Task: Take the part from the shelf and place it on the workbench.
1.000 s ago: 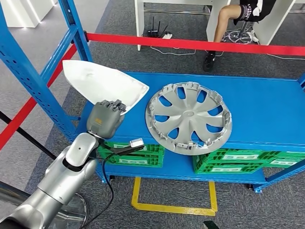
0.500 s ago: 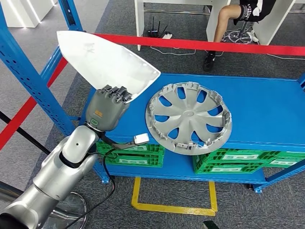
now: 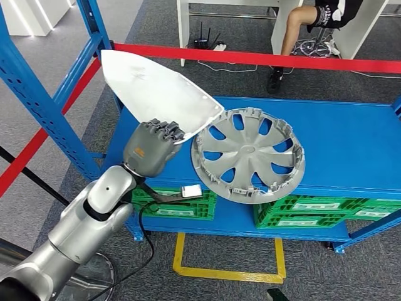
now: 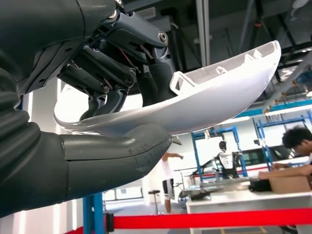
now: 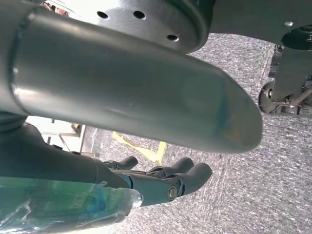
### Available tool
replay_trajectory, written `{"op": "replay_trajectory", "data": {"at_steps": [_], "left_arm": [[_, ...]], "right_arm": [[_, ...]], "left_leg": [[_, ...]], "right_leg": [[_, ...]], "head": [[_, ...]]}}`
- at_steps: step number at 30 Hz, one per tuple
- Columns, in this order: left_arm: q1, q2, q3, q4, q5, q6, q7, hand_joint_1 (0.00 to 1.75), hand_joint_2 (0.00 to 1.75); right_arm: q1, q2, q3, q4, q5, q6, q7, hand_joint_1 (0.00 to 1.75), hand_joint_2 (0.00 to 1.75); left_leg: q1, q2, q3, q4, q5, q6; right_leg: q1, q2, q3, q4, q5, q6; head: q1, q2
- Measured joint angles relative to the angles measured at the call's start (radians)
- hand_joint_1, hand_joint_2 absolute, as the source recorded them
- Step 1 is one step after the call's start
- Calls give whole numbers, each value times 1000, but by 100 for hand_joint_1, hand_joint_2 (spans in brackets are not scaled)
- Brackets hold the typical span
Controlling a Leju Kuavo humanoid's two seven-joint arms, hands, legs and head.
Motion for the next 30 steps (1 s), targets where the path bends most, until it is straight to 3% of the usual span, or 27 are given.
{"op": "replay_trajectory", "data": {"at_steps": [10, 13, 15, 17, 19, 20, 21, 22, 24, 26, 29, 30], "left_arm": [[-4, -6, -41, 29, 10, -28, -13, 175, 175], [-13, -7, -54, 35, 11, -42, -13, 175, 175], [-21, -9, -62, 38, 10, -49, -12, 175, 175], [-28, -11, -69, 42, 8, -54, -10, 175, 175], [-30, -12, -76, 48, 7, -56, -10, 175, 175], [-30, -12, -80, 53, 6, -57, -10, 175, 175], [-30, -12, -84, 57, 6, -57, -10, 175, 175], [-30, -12, -87, 60, 6, -57, -10, 175, 175], [-31, -12, -91, 65, 6, -58, -9, 175, 175], [-34, -12, -95, 68, 5, -61, -7, 175, 175], [-38, -14, -102, 72, 3, -66, -6, 175, 175], [-38, -13, -103, 73, 2, -67, -5, 175, 175]], "right_arm": [[-2, 4, -1, 0, 0, 3, 0, 0, 0], [-3, 9, -3, 0, 0, 5, 0, 0, 0], [-4, 12, -7, 0, 0, 5, 0, 0, 0], [-5, 13, -10, 0, 0, 5, 0, 0, 0], [-4, 14, -13, 0, 0, 6, 0, 0, 0], [-4, 14, -15, 0, 0, 6, 0, 0, 0], [-3, 14, -17, 0, 0, 6, 0, 0, 0], [-3, 14, -18, 0, 0, 6, 1, 0, 0], [-6, 14, -20, 0, 0, 6, 2, 0, 0], [-9, 15, -20, 0, 0, 5, 1, 0, 0], [-10, 16, -22, 0, 1, 4, 0, 0, 0], [-10, 16, -22, 0, 1, 3, 0, 0, 0]], "left_leg": [[-6, 0, -2, 5, -4, 4], [-11, 0, -3, 5, 0, 13], [-8, 2, 0, -6, 9, 23], [-4, 4, 1, -14, 15, 30], [-7, 4, -3, -14, 16, 32], [-9, 4, -5, -14, 18, 32], [-10, 4, -7, -13, 19, 32], [-10, 4, -8, -11, 20, 30], [-10, 4, -11, -5, 21, 23], [-12, 2, -18, 3, 25, 9], [-12, 2, -27, 8, 33, -9], [-10, 2, -33, 17, 22, -14]], "right_leg": [[-5, 0, 0, -3, 2, 5], [-10, 1, 1, -6, 8, 15], [-11, 1, -8, 3, -5, 19], [-7, 1, -51, 93, -62, 15], [-1, 1, -116, 239, -128, 10], [1, 1, -136, 287, -138, 8], [3, 1, -137, 292, -127, 6], [4, 1, -118, 257, -98, 4], [6, -1, -43, 122, -42, 2], [9, 1, -1, 44, -24, -4], [11, 5, -13, 46, -17, -21], [10, 5, -19, 47, -12, -29]], "head": [[-1, 0], [-1, 0], [0, 0], [5, 0], [9, 0], [10, 0], [10, 0], [10, 0], [10, 0], [11, 0], [10, 0], [9, 0]]}}
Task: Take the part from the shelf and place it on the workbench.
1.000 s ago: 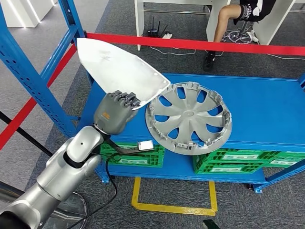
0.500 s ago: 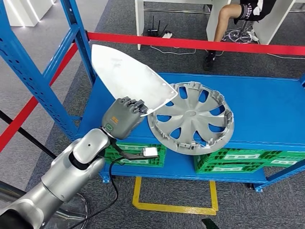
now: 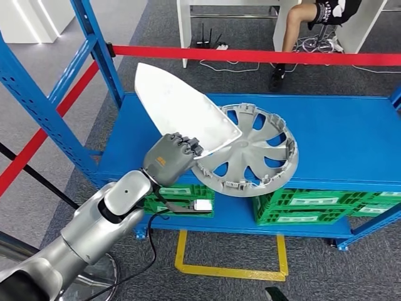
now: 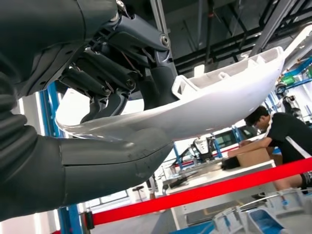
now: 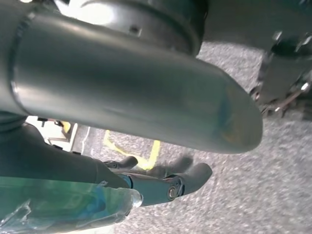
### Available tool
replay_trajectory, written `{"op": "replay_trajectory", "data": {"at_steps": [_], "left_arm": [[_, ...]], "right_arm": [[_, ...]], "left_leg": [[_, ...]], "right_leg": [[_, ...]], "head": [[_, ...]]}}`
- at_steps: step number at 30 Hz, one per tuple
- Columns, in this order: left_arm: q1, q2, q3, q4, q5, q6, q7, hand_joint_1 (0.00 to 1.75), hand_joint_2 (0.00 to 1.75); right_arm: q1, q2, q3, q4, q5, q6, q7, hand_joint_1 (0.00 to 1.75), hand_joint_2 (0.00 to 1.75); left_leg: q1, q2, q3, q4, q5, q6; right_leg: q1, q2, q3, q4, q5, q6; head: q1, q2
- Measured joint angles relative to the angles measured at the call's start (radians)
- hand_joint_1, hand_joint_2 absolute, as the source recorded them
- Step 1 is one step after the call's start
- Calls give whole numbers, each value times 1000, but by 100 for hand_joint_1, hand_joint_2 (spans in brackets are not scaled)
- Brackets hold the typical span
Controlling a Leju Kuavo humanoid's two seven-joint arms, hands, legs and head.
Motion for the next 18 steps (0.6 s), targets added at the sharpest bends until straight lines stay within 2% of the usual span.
{"op": "replay_trajectory", "data": {"at_steps": [1, 3, 4, 5, 6, 7, 9, 10, 11, 12, 14, 15, 16, 18], "left_arm": [[-1, 0, -1, 1, 0, -1, 0, 175, 175], [-2, 1, -2, 2, 0, -4, 2, 175, 175], [-2, 1, -3, 3, 0, -6, 4, 175, 175], [-2, 1, -5, 4, 0, -8, 5, 175, 175], [-1, 1, -7, 6, 0, -10, 6, 175, 175], [-2, 1, -9, 7, 0, -12, 7, 175, 175], [-4, 0, -11, 8, 1, -15, 9, 175, 175], [-7, -1, -11, 8, 1, -16, 10, 175, 175], [-9, -2, -11, 9, 2, -17, 11, 175, 175], [-11, -2, -12, 9, 3, -18, 12, 175, 175], [-13, -3, -12, 11, 4, -18, 13, 175, 175], [-14, -4, -13, 12, 4, -19, 13, 175, 175], [-14, -5, -14, 13, 5, -19, 13, 175, 175], [-15, -6, -14, 15, 7, -21, 14, 175, 175]], "right_arm": [[0, 0, -1, 0, 0, -1, 0, 0, 0], [-1, 0, -2, 0, 3, -4, 1, 0, 0], [-1, -1, -2, -1, 4, -4, 1, 0, 0], [-1, -1, -2, -1, 6, -5, 1, 0, 0], [0, -1, -2, -1, 8, -5, 1, 0, 0], [0, -1, -2, -1, 9, -6, 1, 0, 0], [-1, -1, -2, -1, 11, -8, 1, 0, 0], [-1, -1, -2, -1, 12, -8, 1, 0, 0], [-1, -1, -2, -1, 12, -8, 1, 0, 0], [-2, -1, -2, -1, 12, -9, 1, 0, 0], [-1, -1, -2, -1, 12, -9, 1, 0, 0], [0, -1, -2, -1, 12, -10, 0, 0, 0], [1, -1, -2, -1, 12, -10, 0, 0, 0], [2, 0, -2, -1, 10, -10, 1, 0, 0]], "left_leg": [[1, 0, -12, 26, -27, -5], [4, 1, -53, 141, -112, -15], [4, 1, -75, 211, -151, -18], [5, 1, -87, 263, -172, -19], [5, 1, -84, 282, -171, -18], [5, 1, -62, 263, -153, -15], [4, 1, 25, 134, -104, -7], [3, 1, 69, 63, -92, -3], [1, 0, 98, 13, -89, 1], [-1, -1, 110, -13, -92, 5], [-2, -1, 105, -22, -81, 17], [-1, 0, 98, -25, -71, 25], [0, 1, 89, -28, -61, 32], [1, 3, 66, -31, -38, 42]], "right_leg": [[-1, 0, -8, -1, 6, -10], [0, -2, -27, -1, 20, -25], [1, -3, -36, -1, 27, -28], [2, -3, -46, 0, 34, -30], [3, -4, -54, 0, 41, -29], [4, -4, -63, 0, 48, -28], [5, -3, -76, 0, 61, -22], [6, -3, -80, 0, 67, -18], [7, -3, -84, -1, 74, -12], [7, -3, -86, -3, 82, -7], [5, -3, -90, -11, 98, 6], [5, -3, -97, -9, 93, 11], [5, -2, -107, 8, 70, 15], [7, -2, -144, 110, -19, 19]], "head": [[-1, 0], [-3, 0], [-3, 0], [-3, 0], [-3, 0], [-3, 0], [-3, 0], [-3, 0], [-3, 0], [-2, 0], [-2, 0], [-2, 0], [0, 0], [5, 0]]}}
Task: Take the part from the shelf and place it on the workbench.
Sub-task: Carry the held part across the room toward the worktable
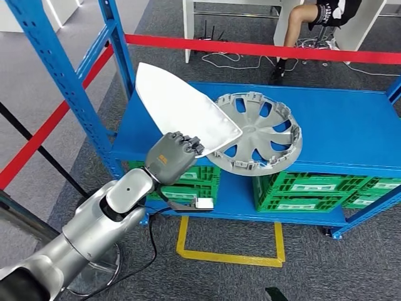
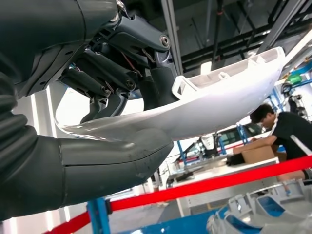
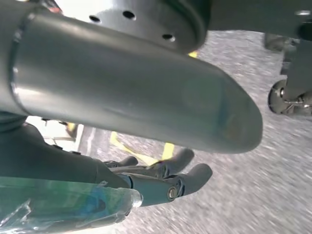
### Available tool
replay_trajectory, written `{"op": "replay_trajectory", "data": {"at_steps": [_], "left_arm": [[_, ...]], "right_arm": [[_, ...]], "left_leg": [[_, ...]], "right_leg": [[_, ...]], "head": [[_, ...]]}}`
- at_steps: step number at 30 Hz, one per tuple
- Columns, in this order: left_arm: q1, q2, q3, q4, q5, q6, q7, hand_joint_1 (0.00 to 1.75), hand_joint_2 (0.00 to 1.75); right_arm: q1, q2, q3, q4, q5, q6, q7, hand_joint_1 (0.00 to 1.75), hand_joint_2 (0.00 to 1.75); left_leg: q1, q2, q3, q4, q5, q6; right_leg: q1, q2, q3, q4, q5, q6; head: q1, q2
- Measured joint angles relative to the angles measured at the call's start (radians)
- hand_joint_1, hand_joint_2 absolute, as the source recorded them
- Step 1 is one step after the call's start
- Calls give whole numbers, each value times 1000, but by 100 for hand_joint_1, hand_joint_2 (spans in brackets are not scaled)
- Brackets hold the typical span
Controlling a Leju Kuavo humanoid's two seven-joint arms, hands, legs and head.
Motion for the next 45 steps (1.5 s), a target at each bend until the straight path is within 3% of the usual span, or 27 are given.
{"op": "replay_trajectory", "data": {"at_steps": [2, 3, 4, 6, 8, 10, 12, 13, 15, 17, 18, 20, 21, 22, 24, 25, 27, 29, 32, 33, 35, 37, 39, 40, 42, 43, 45], "left_arm": [[1, 0, 0, 4, 2, -3, 1, 175, 175], [1, 0, 0, 6, 3, -5, 2, 175, 175], [2, 0, 0, 9, 4, -6, 3, 175, 175], [2, 0, 1, 15, 6, -10, 5, 175, 175], [1, 1, 3, 19, 10, -14, 9, 175, 175], [-1, 2, 6, 23, 13, -16, 14, 175, 175], [-1, 8, 12, 29, 18, -16, 22, 175, 175], [0, 15, 17, 31, 21, -14, 25, 175, 175], [2, 32, 31, 34, 30, -7, 30, 175, 175], [5, 49, 43, 35, 39, 1, 32, 175, 175], [10, 58, 49, 35, 43, 5, 32, 175, 175], [20, 76, 62, 35, 52, 8, 32, 175, 175], [25, 83, 68, 35, 55, 8, 32, 175, 175], [26, 87, 75, 34, 57, 7, 32, 175, 175], [25, 91, 87, 31, 61, 5, 32, 175, 175], [24, 91, 91, 30, 62, 3, 32, 175, 175], [28, 94, 96, 31, 66, -2, 32, 175, 175], [34, 97, 98, 35, 67, -5, 32, 175, 175], [37, 98, 101, 36, 69, -6, 32, 175, 175], [38, 99, 101, 37, 70, -6, 32, 175, 175], [41, 100, 102, 38, 76, -5, 33, 175, 175], [44, 101, 108, 41, 86, -3, 33, 175, 175], [43, 103, 119, 43, 97, -1, 34, 175, 175], [43, 103, 123, 44, 101, 1, 34, 175, 175], [43, 104, 129, 46, 105, 3, 34, 175, 175], [43, 105, 131, 47, 106, 3, 34, 175, 175], [45, 108, 135, 48, 107, 3, 34, 175, 175]], "right_arm": [[0, 0, -1, 0, -6, 2, 1, 0, 0], [0, 0, -3, 0, -10, 3, 1, 0, 0], [0, 0, -5, 0, -14, 3, 1, 0, 0], [-1, 0, -13, 0, -20, 2, 1, 0, 0], [-4, 0, -18, 0, -23, 0, 1, 0, 0], [-6, 0, -21, -1, -26, -3, 2, 0, 0], [-6, 2, -25, -1, -26, -5, 2, 0, 0], [-7, 3, -26, -1, -24, -6, 2, 0, 0], [-9, 5, -27, -2, -18, -8, 2, 0, 0], [-10, 7, -28, -3, -13, -8, 2, 0, 0], [-9, 8, -28, -3, -11, -8, 2, 0, 0], [-10, 11, -28, -3, -9, -9, 2, 0, 0], [-10, 13, -28, -3, -7, -10, 2, 0, 0], [-11, 15, -29, -3, -4, -12, 2, 0, 0], [-13, 17, -29, -4, 3, -15, 3, 0, 0], [-15, 18, -29, -4, 5, -17, 4, 0, 0], [-16, 19, -29, -5, 7, -20, 3, 0, 0], [-10, 19, -29, -5, 8, -21, 3, 0, 0], [-9, 20, -29, -5, 8, -21, 17, 0, 0], [-10, 20, -29, -5, 9, -21, 19, 0, 0], [-11, 21, -29, -5, 10, -23, 20, 0, 0], [-14, 21, -29, -5, 12, -24, 20, 0, 0], [-20, 22, -29, -6, 15, -27, 22, 0, 0], [-23, 23, -29, -6, 17, -28, 22, 0, 0], [-24, 27, -29, -6, 18, -29, 20, 0, 0], [-25, 28, -29, -6, 18, -30, 19, 0, 0], [-27, 29, -29, -7, 19, -31, 19, 0, 0]], "left_leg": [[-3, 0, -27, 1, 21, 4], [-5, 0, -41, 2, 32, 4], [-6, 0, -54, 2, 43, 3], [-6, -1, -78, 4, 63, -1], [-9, -1, -95, 6, 81, -11], [-10, -1, -102, 6, 100, -21], [-8, -2, -109, 8, 108, -33], [-7, -3, -117, 21, 88, -40], [-3, -3, -146, 107, -7, -52], [0, -2, -174, 237, -100, -59], [1, -2, -177, 286, -112, -61], [1, -2, -146, 302, -71, -60], [1, -2, -107, 267, -45, -57], [1, -2, -50, 204, -36, -54], [-1, -4, 56, 59, -62, -44], [-4, -5, 83, 13, -75, -39], [-7, -3, 77, -10, -67, -26], [-6, 1, 58, -11, -45, -10], [-8, 2, 18, -10, -9, 3], [-10, 2, 2, -10, 4, 4], [-12, 2, -28, -8, 26, 3], [-14, 1, -52, -6, 46, -3], [-16, 2, -67, -3, 64, -11], [-17, 2, -71, -2, 74, -16], [-15, 2, -77, -1, 87, -25], [-15, 2, -84, 6, 78, -31], [-12, 1, -111, 71, 3, -45]], "right_leg": [[2, 0, -30, 132, -71, 2], [2, 0, -29, 166, -76, 2], [3, 0, -10, 163, -58, 1], [4, 0, 77, 57, -10, -3], [7, 1, 171, -81, -10, -9], [11, 4, 198, -131, -21, -19], [11, 2, 179, -128, -6, -36], [9, 0, 172, -128, 5, -46], [6, -2, 147, -130, 31, -60], [6, -2, 114, -130, 57, -63], [6, -3, 96, -129, 69, -63], [6, -5, 63, -129, 96, -60], [6, -5, 47, -128, 109, -57], [7, -6, 34, -128, 120, -53], [10, -7, 17, -127, 143, -44], [11, -8, 12, -131, 157, -39], [8, -8, 4, -139, 177, -29], [5, -7, -16, -108, 133, -20], [5, -6, -66, 84, -12, -15], [6, -6, -73, 144, -31, -15], [8, -6, -40, 166, -5, -19], [11, -6, 61, 51, 28, -26], [15, -4, 158, -88, 10, -32], [17, -3, 181, -126, -4, -35], [18, -3, 177, -134, 4, -44], [16, -4, 169, -133, 12, -51], [12, -6, 142, -135, 37, -64]], "head": [[2, 0], [2, 0], [2, 0], [2, 0], [1, 0], [1, 0], [2, 0], [1, 0], [0, 0], [-3, 0], [-4, 0], [-4, 0], [-4, 0], [-4, 0], [-4, 0], [-4, 0], [-4, 0], [-2, 0], [2, 0], [1, 0], [1, 0], [1, 0], [0, 0], [0, 0], [-1, 0], [-2, 0], [-7, 0]]}}
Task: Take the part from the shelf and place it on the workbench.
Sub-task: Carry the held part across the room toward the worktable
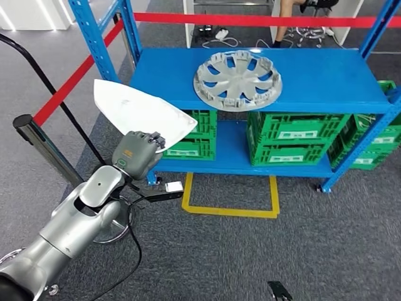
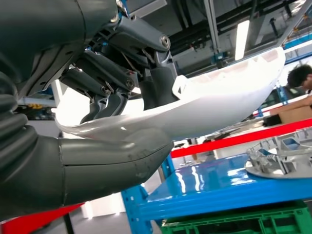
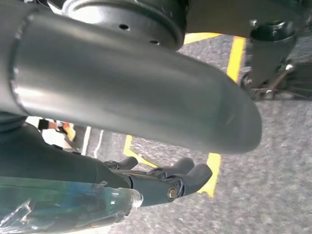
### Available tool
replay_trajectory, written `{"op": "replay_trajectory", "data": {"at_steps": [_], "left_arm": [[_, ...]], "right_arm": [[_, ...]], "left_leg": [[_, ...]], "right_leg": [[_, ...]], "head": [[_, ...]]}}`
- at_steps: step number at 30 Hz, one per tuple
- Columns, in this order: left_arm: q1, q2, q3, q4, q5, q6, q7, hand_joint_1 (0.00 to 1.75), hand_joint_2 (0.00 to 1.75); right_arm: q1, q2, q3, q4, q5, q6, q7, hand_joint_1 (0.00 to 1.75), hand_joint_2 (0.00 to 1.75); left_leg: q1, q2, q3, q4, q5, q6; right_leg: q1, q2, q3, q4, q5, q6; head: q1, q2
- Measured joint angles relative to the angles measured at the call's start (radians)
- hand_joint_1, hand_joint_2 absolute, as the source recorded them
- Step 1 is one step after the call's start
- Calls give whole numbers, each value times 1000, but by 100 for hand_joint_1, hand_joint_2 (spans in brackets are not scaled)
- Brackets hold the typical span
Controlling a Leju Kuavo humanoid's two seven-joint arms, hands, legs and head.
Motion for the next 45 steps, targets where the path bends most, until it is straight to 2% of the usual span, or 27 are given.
{"op": "replay_trajectory", "data": {"at_steps": [2, 3, 5, 7, 9, 10, 11, 13, 14, 15, 17, 18, 19, 21, 23, 25, 26, 29, 31, 33, 35, 36, 38, 40, 41, 43, 45], "left_arm": [[1, 1, 4, 0, 2, 0, 0, 175, 175], [2, 1, 5, 1, 3, 0, 0, 175, 175], [6, 2, 7, 2, 8, 0, 0, 175, 175], [7, 2, 11, 3, 12, 0, 0, 175, 175], [5, 1, 16, 3, 16, 1, 0, 175, 175], [4, 1, 18, 3, 18, 1, 0, 175, 175], [5, 2, 20, 3, 21, 1, 0, 175, 175], [8, 3, 23, 3, 26, 1, -1, 175, 175], [10, 3, 25, 4, 30, 1, -2, 175, 175], [12, 3, 27, 4, 35, 1, -3, 175, 175], [14, 3, 32, 4, 45, 1, -5, 175, 175], [16, 4, 35, 4, 50, 0, -8, 175, 175], [18, 4, 38, 4, 55, 0, -10, 175, 175], [25, 4, 43, 4, 62, -2, -14, 175, 175], [29, 5, 49, 4, 65, -4, -16, 175, 175], [29, 5, 57, 3, 68, -5, -17, 175, 175], [29, 6, 61, 3, 70, -5, -17, 175, 175], [30, 7, 66, 2, 72, -6, -17, 175, 175], [30, 8, 68, 2, 73, -6, -18, 175, 175], [32, 8, 68, 2, 74, -6, -20, 175, 175], [35, 9, 69, 2, 74, -4, -21, 175, 175], [36, 9, 70, 2, 73, -2, -21, 175, 175], [36, 10, 73, 2, 69, 0, -21, 175, 175], [34, 10, 76, -1, 64, 1, -21, 175, 175], [33, 10, 77, -3, 63, 0, -20, 175, 175], [34, 10, 79, -4, 62, 0, -19, 175, 175], [35, 12, 82, -5, 61, 0, -18, 175, 175]], "right_arm": [[-1, 0, 0, 0, 1, 0, 0, 0, 0], [0, 0, 0, 0, 1, -1, 1, 0, 0], [0, 0, 0, 0, 2, -1, 1, 0, 0], [-1, 1, 0, -1, 3, -2, 1, 0, 0], [-2, 2, 0, -2, 6, -2, 1, 0, 0], [-2, 3, 0, -2, 7, -2, 1, 0, 0], [-2, 3, 0, -3, 8, -2, 1, 0, 0], [1, 4, 0, -3, 9, -2, 1, 0, 0], [2, 4, 0, -3, 11, -2, 1, 0, 0], [4, 4, 0, -3, 12, -2, 3, 0, 0], [3, 4, 0, -3, 15, -4, 8, 0, 0], [2, 4, 0, -3, 16, -4, 10, 0, 0], [1, 4, 0, -3, 17, -5, 10, 0, 0], [1, 4, 0, -3, 18, -7, 10, 0, 0], [0, 4, 0, -4, 20, -9, 10, 0, 0], [-2, 6, 0, -5, 22, -9, 10, 0, 0], [-3, 6, 0, -5, 23, -9, 10, 0, 0], [-1, 9, 0, -5, 24, -9, 10, 0, 0], [-1, 9, 0, -5, 25, -9, 13, 0, 0], [-1, 9, 0, -5, 27, -10, 13, 0, 0], [1, 9, 0, -5, 39, -15, 14, 0, 0], [1, 9, 3, -5, 53, -22, 15, 0, 0], [1, 10, 16, -6, 93, -43, 17, 0, 0], [0, 10, 33, -7, 126, -60, 18, 0, 0], [0, 10, 40, -8, 133, -64, 18, 0, 0], [-1, 9, 49, -8, 137, -64, 18, 0, 0], [-2, 9, 57, -8, 139, -64, 19, 0, 0]], "left_leg": [[5, 0, -38, 137, -102, -11], [7, 0, -50, 199, -127, -14], [9, 0, -32, 237, -111, -15], [10, 0, 54, 142, -61, -10], [8, 0, 158, -6, -61, -1], [6, -1, 188, -55, -69, 4], [2, -1, 197, -81, -71, 11], [1, 0, 180, -88, -50, 26], [3, 2, 170, -90, -38, 34], [5, 3, 159, -91, -25, 40], [5, 3, 132, -91, -4, 47], [5, 3, 117, -90, 7, 47], [4, 3, 104, -90, 16, 47], [5, 3, 78, -88, 35, 42], [6, 3, 56, -83, 50, 33], [4, 3, 42, -76, 64, 23], [3, 3, 38, -75, 70, 19], [5, 3, 27, -56, 61, 6], [8, 3, -8, 32, -2, -6], [9, 3, -59, 168, -71, -12], [9, 4, -71, 222, -79, -8], [7, 4, -51, 193, -56, -3], [-2, 23, 27, 62, 1, 16], [-16, 49, 84, -44, 22, 32], [-20, 54, 93, -65, 20, 36], [-16, 39, 93, -79, 23, 40], [-7, 21, 92, -88, 31, 45]], "right_leg": [[0, -1, -32, 1, 26, -5], [0, -1, -48, 1, 39, -5], [0, -1, -79, 2, 64, -4], [0, -1, -106, 3, 87, 0], [2, 0, -123, 3, 109, 8], [3, 0, -128, -1, 121, 13], [2, 0, -132, -6, 135, 19], [-1, 1, -140, -15, 147, 31], [-2, 1, -150, -3, 126, 37], [-2, 2, -164, 32, 85, 41], [-2, 2, -200, 164, -19, 47], [-3, 2, -212, 235, -50, 49], [-2, 2, -216, 285, -58, 50], [-3, 2, -172, 281, -15, 51], [-3, 2, -66, 155, 10, 52], [-1, 5, 14, 36, -19, 45], [1, 6, 29, 12, -32, 39], [-1, 7, 21, 8, -25, 18], [-2, 6, 13, 7, -16, 5], [0, 6, 3, 7, -9, -3], [4, 1, -5, 8, -3, -6], [6, -3, -6, 8, -2, -7], [12, -13, -6, 8, -1, -7], [16, -27, -6, 7, 0, -4], [18, -36, -7, 7, 0, -1], [19, -52, -11, 7, -2, 8], [18, -37, -28, 43, -32, 18]], "head": [[-4, 0], [-4, 0], [-4, 0], [-4, 0], [-3, 0], [-3, 0], [-3, 0], [-7, 0], [-6, 0], [-4, 0], [0, 0], [0, 0], [0, 0], [0, 0], [0, 0], [-1, 0], [-2, 0], [-4, 0], [-7, 0], [-8, 0], [-9, 0], [-9, 0], [-9, 0], [-8, 0], [-8, 0], [-8, 0], [-6, 0]]}}
